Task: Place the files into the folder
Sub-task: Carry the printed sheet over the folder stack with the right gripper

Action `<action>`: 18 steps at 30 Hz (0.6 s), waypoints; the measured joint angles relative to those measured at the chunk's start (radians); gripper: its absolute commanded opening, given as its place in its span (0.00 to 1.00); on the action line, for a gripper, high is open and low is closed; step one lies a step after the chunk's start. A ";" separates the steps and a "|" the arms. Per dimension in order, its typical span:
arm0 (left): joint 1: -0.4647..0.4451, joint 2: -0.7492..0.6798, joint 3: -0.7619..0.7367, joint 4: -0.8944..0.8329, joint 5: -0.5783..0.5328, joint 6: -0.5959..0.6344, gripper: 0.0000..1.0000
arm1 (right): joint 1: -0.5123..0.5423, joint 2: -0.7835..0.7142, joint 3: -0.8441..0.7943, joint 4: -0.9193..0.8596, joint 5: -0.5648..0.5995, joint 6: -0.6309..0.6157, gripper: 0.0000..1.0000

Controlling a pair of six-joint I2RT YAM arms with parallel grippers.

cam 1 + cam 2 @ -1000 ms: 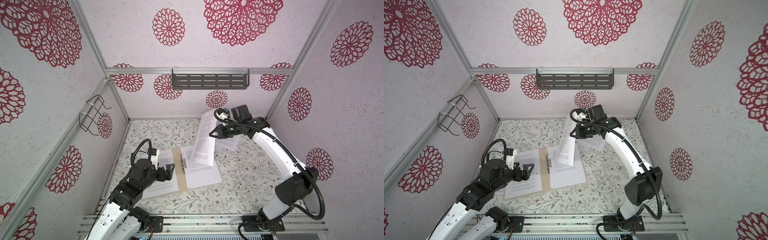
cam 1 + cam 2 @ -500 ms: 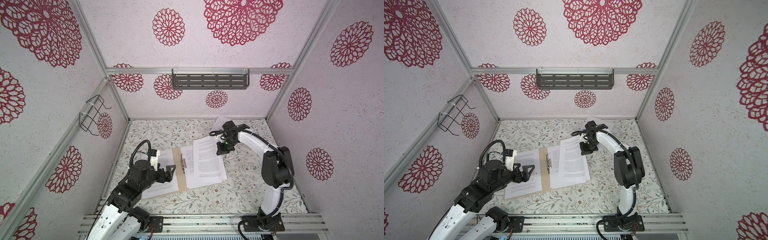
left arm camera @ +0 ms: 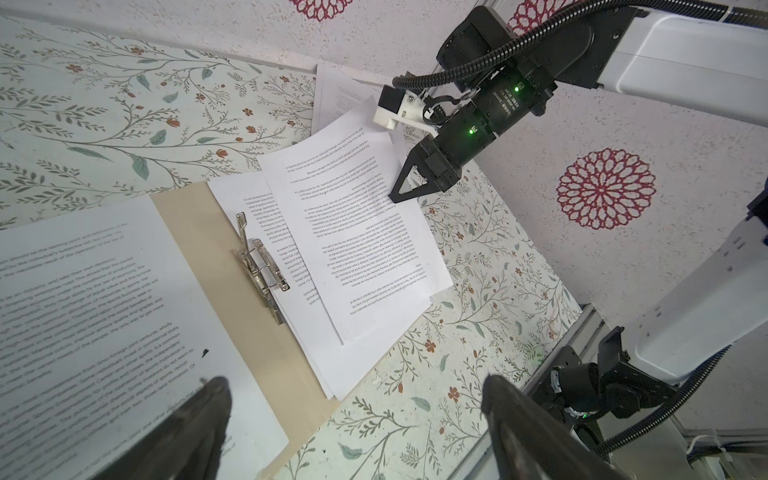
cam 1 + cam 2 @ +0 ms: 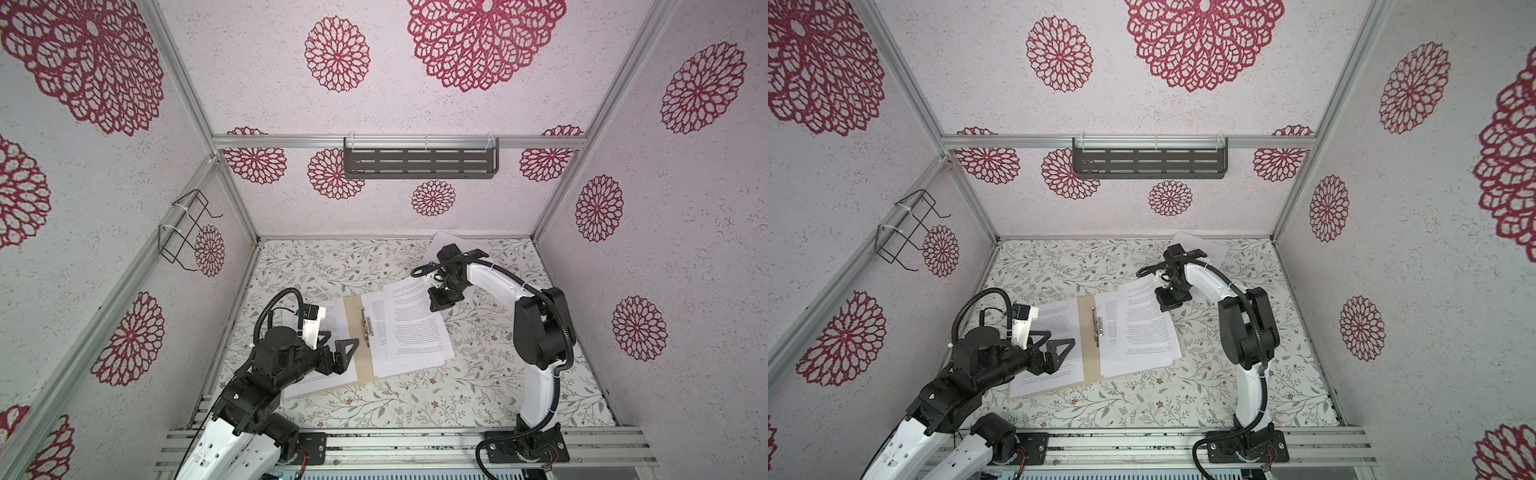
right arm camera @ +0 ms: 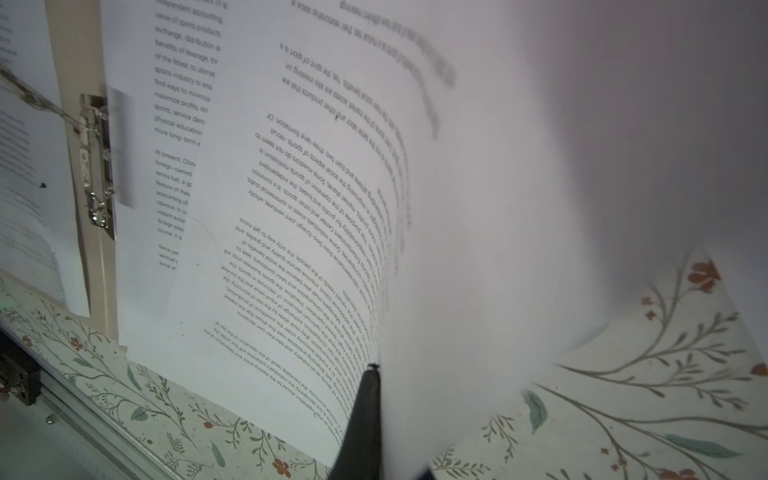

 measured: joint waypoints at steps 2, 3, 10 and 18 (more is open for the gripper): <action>0.000 0.009 0.000 0.000 0.003 0.000 0.97 | 0.007 0.010 0.012 0.000 -0.002 -0.009 0.00; 0.000 0.011 0.000 0.000 0.003 0.000 0.97 | 0.011 0.015 0.018 0.000 -0.003 -0.012 0.00; 0.000 0.015 0.000 0.001 0.003 0.000 0.97 | 0.043 0.041 0.022 0.002 -0.014 -0.034 0.00; 0.000 0.021 0.000 0.002 0.003 0.002 0.97 | 0.063 0.042 0.021 0.013 -0.029 -0.036 0.00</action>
